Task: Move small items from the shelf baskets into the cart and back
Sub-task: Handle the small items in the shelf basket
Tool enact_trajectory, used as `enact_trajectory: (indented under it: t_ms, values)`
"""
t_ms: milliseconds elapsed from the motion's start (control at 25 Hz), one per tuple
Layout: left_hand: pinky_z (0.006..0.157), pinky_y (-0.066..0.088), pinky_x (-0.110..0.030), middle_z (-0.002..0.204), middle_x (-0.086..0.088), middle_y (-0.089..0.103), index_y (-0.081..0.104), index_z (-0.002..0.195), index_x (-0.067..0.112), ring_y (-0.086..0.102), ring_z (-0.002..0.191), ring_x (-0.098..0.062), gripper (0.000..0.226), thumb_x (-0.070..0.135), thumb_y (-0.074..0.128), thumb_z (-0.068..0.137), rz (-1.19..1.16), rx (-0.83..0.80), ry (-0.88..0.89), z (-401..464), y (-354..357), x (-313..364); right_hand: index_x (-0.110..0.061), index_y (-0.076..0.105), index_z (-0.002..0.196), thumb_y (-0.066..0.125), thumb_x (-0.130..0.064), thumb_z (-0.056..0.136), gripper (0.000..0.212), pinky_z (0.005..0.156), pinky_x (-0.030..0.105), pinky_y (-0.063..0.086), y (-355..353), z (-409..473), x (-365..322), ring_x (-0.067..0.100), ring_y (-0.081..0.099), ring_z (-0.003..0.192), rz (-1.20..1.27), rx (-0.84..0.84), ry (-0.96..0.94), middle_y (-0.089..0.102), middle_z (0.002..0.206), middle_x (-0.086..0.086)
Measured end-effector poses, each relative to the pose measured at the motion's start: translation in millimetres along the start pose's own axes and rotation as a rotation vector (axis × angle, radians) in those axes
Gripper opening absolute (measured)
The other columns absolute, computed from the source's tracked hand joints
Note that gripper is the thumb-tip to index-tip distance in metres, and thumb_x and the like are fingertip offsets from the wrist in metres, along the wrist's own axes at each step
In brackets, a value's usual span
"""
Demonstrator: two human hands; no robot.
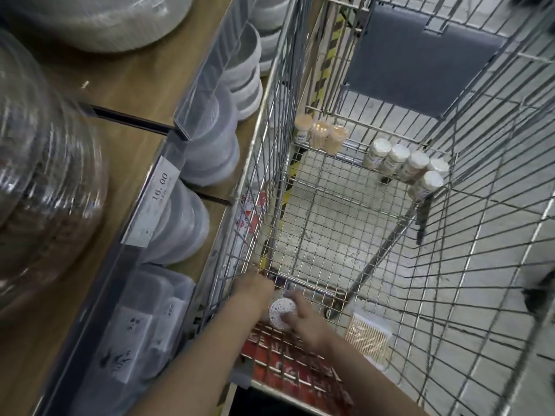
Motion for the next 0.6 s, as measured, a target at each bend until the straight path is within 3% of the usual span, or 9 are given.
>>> enact_trajectory:
  t_ms: [160,320,440,600]
  values:
    - [0.101,0.04,-0.041,0.138,-0.02,0.042,0.045,0.134,0.0,0.045,0.126,-0.034,0.04,0.001,0.042,0.095,0.09,0.057,0.008,-4,-8,2,-0.017,0.041,0.133,0.054,-0.015,0.094,0.042,0.09,0.03,0.046,3,1,0,0.019,0.057,0.102,-0.001,0.037,0.014,0.057,0.118,0.006]
    - [0.096,0.043,-0.038,0.129,-0.017,0.053,0.051,0.125,0.0,0.052,0.12,-0.032,0.033,-0.002,0.042,0.094,0.1,0.069,0.02,-10,-15,2,-0.014,0.041,0.136,0.056,-0.012,0.092,0.047,0.087,0.026,0.045,5,-1,-3,0.019,0.054,0.106,0.058,0.058,0.049,0.054,0.122,0.007]
    - [0.096,0.044,-0.039,0.129,-0.017,0.052,0.05,0.126,0.0,0.052,0.119,-0.032,0.033,-0.001,0.043,0.094,0.138,0.108,0.024,-15,-16,4,-0.015,0.037,0.141,0.058,-0.016,0.092,0.053,0.1,0.035,0.043,5,-2,-2,0.02,0.051,0.114,0.05,0.087,0.036,0.049,0.133,0.009]
    - [0.097,0.043,-0.039,0.133,-0.017,0.048,0.045,0.132,0.001,0.048,0.123,-0.032,0.038,0.003,0.043,0.094,0.128,0.169,0.029,-20,-15,4,-0.012,0.032,0.145,0.055,-0.021,0.095,0.056,0.104,0.036,0.04,4,-8,-6,0.022,0.05,0.119,0.083,0.103,0.054,0.047,0.138,0.01]
Point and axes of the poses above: each hand's wrist, its own z-axis towards the middle knuckle, its own y-axis out of the palm, x = y × z, the point moved 5 cm from there along z, towards the middle knuckle
